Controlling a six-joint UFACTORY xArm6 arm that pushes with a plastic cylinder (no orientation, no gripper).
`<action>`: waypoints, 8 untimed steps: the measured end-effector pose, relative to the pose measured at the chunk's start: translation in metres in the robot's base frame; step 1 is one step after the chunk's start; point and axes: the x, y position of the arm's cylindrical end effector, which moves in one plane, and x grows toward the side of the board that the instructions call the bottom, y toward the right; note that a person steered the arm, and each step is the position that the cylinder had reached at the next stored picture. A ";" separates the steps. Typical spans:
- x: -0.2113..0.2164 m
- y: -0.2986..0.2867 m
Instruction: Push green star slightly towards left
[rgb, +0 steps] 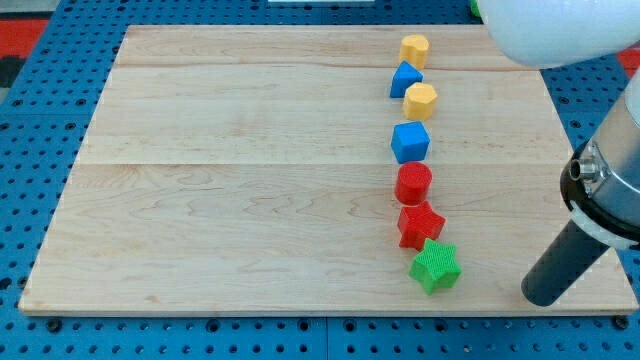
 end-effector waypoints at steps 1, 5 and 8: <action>-0.001 -0.006; -0.028 -0.115; -0.017 -0.175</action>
